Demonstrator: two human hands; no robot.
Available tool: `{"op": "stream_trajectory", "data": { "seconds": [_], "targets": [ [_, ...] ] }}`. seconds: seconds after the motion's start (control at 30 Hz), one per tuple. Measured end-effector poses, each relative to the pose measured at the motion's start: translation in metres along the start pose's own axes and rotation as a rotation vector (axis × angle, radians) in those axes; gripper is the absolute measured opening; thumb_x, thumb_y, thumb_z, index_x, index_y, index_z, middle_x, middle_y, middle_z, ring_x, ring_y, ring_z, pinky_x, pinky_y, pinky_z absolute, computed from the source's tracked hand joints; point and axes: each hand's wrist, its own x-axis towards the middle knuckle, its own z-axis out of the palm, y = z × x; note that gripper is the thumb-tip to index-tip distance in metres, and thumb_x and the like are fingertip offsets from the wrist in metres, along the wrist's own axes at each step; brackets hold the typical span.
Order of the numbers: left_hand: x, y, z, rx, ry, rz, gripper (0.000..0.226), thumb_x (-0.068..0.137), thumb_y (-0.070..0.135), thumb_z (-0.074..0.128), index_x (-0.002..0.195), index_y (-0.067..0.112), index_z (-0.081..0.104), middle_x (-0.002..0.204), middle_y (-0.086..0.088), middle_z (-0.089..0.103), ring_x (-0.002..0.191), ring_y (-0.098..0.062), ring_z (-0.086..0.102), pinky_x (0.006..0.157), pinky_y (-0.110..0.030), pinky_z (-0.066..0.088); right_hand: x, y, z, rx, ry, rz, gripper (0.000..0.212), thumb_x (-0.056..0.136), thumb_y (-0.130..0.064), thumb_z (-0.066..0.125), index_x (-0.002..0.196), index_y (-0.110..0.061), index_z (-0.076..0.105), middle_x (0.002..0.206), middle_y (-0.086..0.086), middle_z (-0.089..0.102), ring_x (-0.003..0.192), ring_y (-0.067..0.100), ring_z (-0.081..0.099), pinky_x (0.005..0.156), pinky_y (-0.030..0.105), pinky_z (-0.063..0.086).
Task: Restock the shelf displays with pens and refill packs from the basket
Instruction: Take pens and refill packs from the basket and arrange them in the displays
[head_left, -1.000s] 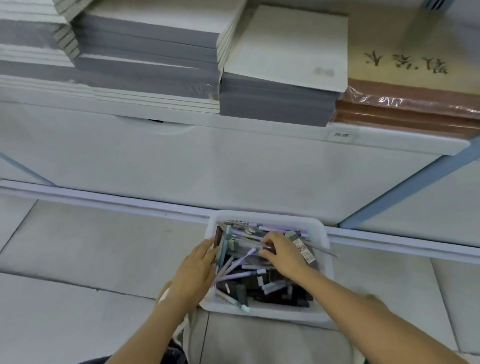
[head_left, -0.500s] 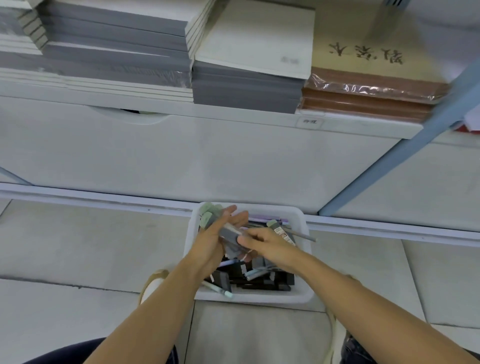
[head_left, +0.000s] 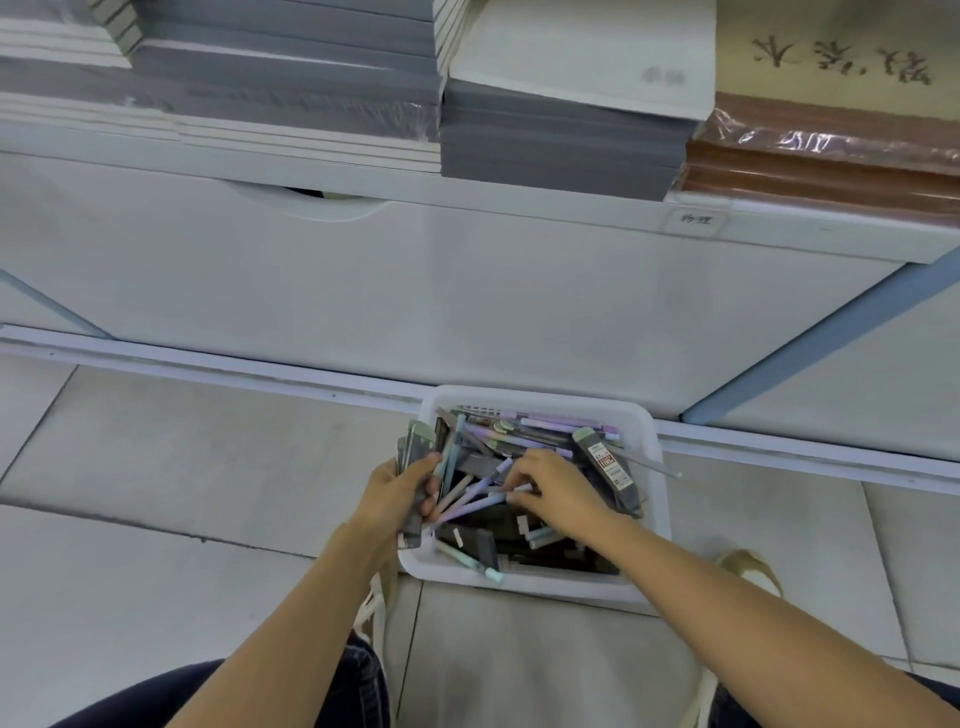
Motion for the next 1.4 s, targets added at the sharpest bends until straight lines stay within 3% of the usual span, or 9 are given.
{"op": "stream_trajectory", "data": {
  "seconds": [0.13,0.3,0.4,0.5,0.63,0.77,1.0,1.3,1.4],
  "targets": [
    [0.006,-0.003,-0.004,0.089,0.028,0.019,0.015,0.097,0.016,0.057,0.088,0.004,0.055,0.059,-0.006,0.056,0.043,-0.015,0.046,0.048,-0.028,0.046,0.006,-0.002,-0.013,0.226,0.103,0.022,0.005,0.088,-0.019,0.067,0.088,-0.024,0.068,0.098,0.000,0.058,0.084,0.014,0.056,0.076,0.028,0.047],
    [0.008,-0.011,-0.007,0.155,0.023,0.007,0.018,0.096,0.018,0.059,0.085,0.004,0.056,0.061,-0.006,0.061,0.048,-0.019,0.051,0.056,-0.033,0.050,0.017,-0.018,0.010,0.522,0.151,0.222,0.008,0.090,-0.013,0.066,0.097,-0.014,0.062,0.108,0.008,0.063,0.094,0.022,0.063,0.088,0.038,0.053],
    [0.007,-0.011,-0.007,0.137,0.003,0.010,0.017,0.096,0.018,0.058,0.086,0.004,0.056,0.062,-0.006,0.061,0.051,-0.021,0.052,0.059,-0.035,0.051,0.026,-0.027,0.024,0.432,0.236,0.254,0.015,0.089,-0.015,0.067,0.101,-0.007,0.062,0.104,0.008,0.064,0.094,0.021,0.060,0.082,0.032,0.048],
    [0.007,-0.012,-0.009,0.142,-0.003,0.012,0.015,0.097,0.019,0.058,0.089,0.005,0.057,0.063,-0.006,0.062,0.052,-0.021,0.054,0.062,-0.036,0.052,0.030,-0.030,0.036,0.301,0.154,0.231,0.019,0.088,-0.019,0.069,0.102,-0.009,0.061,0.098,0.005,0.062,0.089,0.018,0.056,0.074,0.027,0.041],
    [0.007,-0.011,-0.012,0.141,-0.012,0.020,0.015,0.097,0.018,0.058,0.088,0.006,0.057,0.062,-0.005,0.061,0.051,-0.019,0.053,0.060,-0.034,0.051,0.032,-0.025,0.021,0.542,0.088,0.252,0.016,0.088,-0.015,0.069,0.096,-0.008,0.058,0.093,0.011,0.062,0.081,0.017,0.060,0.076,0.036,0.053],
    [0.005,-0.004,-0.013,0.214,0.006,0.084,0.019,0.092,0.022,0.065,0.086,0.005,0.059,0.062,-0.006,0.059,0.046,-0.015,0.048,0.050,-0.029,0.046,0.032,-0.028,-0.025,0.667,-0.031,0.176,0.006,0.090,-0.017,0.067,0.093,-0.013,0.064,0.082,0.005,0.067,0.052,0.004,0.054,0.053,0.018,0.047],
    [-0.020,0.052,0.014,0.380,-0.289,0.228,0.011,0.078,0.024,0.080,0.070,0.021,0.073,0.048,-0.004,0.055,0.039,-0.013,0.046,0.043,-0.020,0.042,0.011,-0.069,-0.108,0.668,-0.082,-0.056,0.007,0.088,-0.008,0.068,0.094,-0.005,0.066,0.073,0.000,0.064,0.063,0.012,0.055,0.057,0.020,0.046],
    [-0.102,0.155,0.044,0.292,-0.433,0.484,0.023,0.083,0.030,0.072,0.075,0.008,0.071,0.065,-0.005,0.070,0.053,-0.023,0.045,0.055,-0.031,0.047,-0.047,-0.153,-0.211,0.618,0.373,-0.295,0.018,0.082,-0.002,0.073,0.087,-0.012,0.060,0.074,0.006,0.060,0.052,0.004,0.054,0.053,0.018,0.045],
    [-0.137,0.183,0.053,0.396,-0.498,0.567,0.018,0.084,0.030,0.073,0.074,0.014,0.074,0.090,-0.017,0.074,0.050,-0.018,0.045,0.053,-0.029,0.045,-0.074,-0.182,-0.241,0.587,0.524,-0.387,0.017,0.081,-0.006,0.075,0.091,-0.004,0.061,0.077,0.015,0.061,0.058,0.009,0.057,0.056,0.021,0.050]
  ]
}}
